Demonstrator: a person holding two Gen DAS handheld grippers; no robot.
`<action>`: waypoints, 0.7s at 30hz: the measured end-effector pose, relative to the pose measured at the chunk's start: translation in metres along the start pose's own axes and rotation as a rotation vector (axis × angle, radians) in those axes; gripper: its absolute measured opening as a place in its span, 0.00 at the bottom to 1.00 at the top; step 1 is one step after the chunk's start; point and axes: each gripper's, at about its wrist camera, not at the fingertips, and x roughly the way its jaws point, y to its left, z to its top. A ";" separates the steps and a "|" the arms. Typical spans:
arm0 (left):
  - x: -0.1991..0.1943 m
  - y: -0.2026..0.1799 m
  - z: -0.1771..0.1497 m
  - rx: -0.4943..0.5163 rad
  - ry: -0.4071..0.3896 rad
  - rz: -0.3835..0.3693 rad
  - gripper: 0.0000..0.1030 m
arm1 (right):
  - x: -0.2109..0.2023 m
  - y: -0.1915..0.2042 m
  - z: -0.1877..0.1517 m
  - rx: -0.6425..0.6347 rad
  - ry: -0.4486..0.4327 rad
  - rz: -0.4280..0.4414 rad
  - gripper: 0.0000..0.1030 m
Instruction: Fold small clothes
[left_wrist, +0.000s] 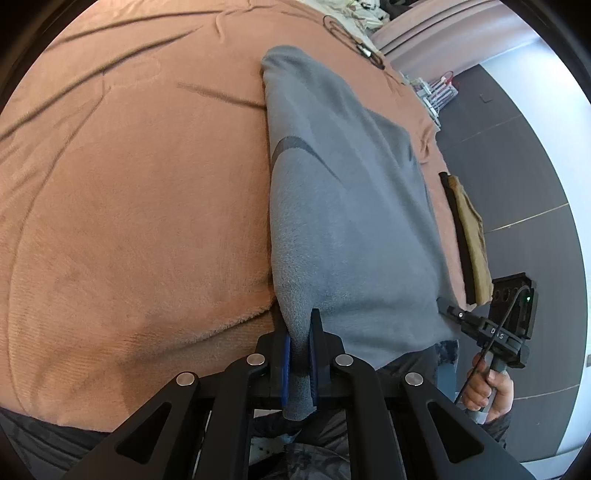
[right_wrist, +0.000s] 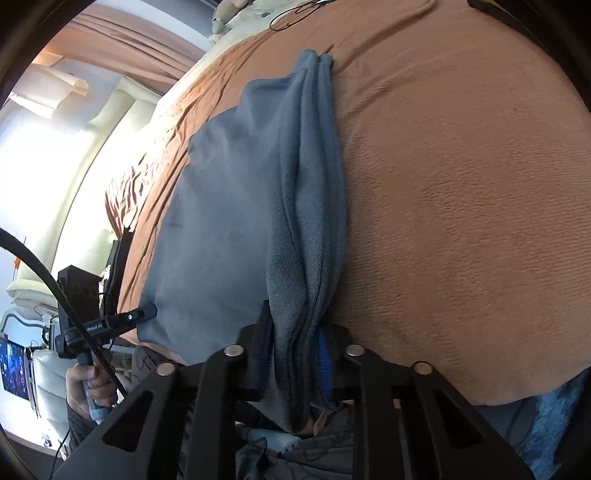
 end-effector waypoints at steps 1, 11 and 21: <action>-0.002 -0.001 0.001 0.007 -0.006 0.005 0.07 | 0.000 0.002 -0.001 -0.002 0.006 0.008 0.13; -0.024 0.019 -0.002 0.028 0.033 0.021 0.07 | 0.007 0.022 -0.014 -0.066 0.087 0.069 0.12; -0.019 0.020 0.021 -0.004 -0.015 0.050 0.55 | -0.007 0.013 0.008 -0.073 0.004 0.006 0.63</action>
